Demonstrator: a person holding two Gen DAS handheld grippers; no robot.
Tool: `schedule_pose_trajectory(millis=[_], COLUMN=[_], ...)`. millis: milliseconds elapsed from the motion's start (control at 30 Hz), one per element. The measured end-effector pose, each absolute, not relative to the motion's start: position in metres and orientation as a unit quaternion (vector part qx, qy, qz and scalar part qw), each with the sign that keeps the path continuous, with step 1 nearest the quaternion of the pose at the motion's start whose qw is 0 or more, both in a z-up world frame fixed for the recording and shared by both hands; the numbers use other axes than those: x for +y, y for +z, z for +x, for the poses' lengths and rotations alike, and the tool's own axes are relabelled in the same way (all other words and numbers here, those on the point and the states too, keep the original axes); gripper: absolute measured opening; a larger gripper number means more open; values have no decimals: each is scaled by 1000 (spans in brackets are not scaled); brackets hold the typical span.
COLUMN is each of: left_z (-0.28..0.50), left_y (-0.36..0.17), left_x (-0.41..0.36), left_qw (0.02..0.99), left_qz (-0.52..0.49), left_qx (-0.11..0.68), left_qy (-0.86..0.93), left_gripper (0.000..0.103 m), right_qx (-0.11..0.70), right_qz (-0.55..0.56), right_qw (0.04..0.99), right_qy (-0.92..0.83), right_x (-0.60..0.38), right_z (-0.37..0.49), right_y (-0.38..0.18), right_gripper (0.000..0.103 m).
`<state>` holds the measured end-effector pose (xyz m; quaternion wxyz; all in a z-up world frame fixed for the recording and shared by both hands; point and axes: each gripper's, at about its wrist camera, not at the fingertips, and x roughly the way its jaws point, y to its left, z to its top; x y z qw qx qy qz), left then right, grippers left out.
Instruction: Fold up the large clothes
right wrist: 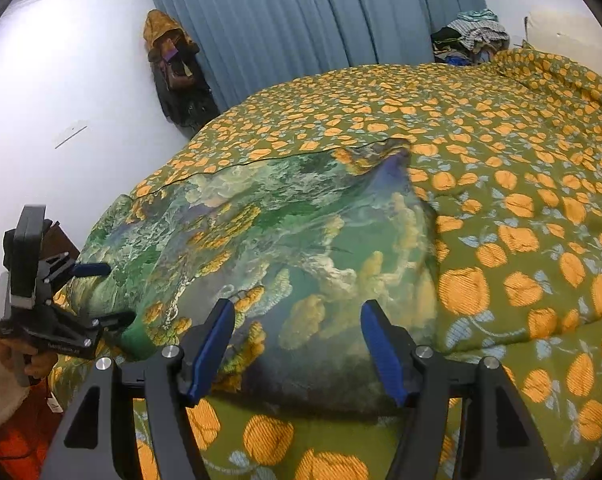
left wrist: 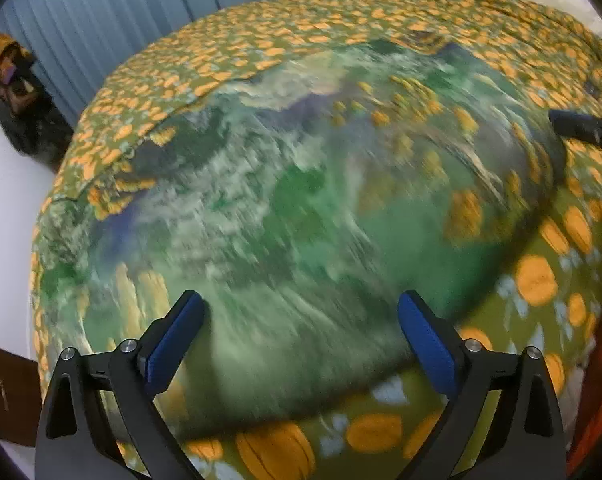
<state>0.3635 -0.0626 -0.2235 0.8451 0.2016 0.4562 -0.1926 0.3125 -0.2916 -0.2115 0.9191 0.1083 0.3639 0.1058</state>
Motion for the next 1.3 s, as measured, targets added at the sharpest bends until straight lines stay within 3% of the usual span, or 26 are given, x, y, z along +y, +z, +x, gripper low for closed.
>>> schedule_pose_trajectory(millis=[133,400,533,667,733,767,800,900,1000,1200,1300], left_z=[346,368,389,396,396,396,397,401,406,425,437], left_y=[-218,-181,-208,-238,-237,-236,-235,-229,-204,-97,-71], left_x=[-63,-70,-88,-97,-98,-99,-99,-102,-104,-152,-186], left_qw=[839,866,854,839,839,838,835,824,825,812,775], left_qz=[202,90,105,135,135,135,134,152,167,134,126], left_qx=[461,424,445,472,473,475,480,492,489,464,493], left_qy=[-210,-248,-249,-235,-232,-233,-236,-237,-229,-327,-375], left_gripper=[98,98,98,102,102,102,102,102,91,93,93], right_qx=[379,427,415,394,386,386,395,396,374,305,284], right_qz=[136,366,435,472,487,489,479,485,453,301,220], right_qw=[913,826,797,786,782,781,782,778,807,899,926], right_qy=[61,43,58,58,43,42,42,55,60,96,114], right_x=[-318,-373,-381,-376,-376,-375,-375,-374,-367,-316,-276], right_z=[302,288,299,314,317,318,319,316,308,293,285], right_y=[-211,-268,-291,-303,-309,-311,-311,-309,-285,-200,-167], right_gripper=[68,69,70,84,84,76,57,37,31,26,26])
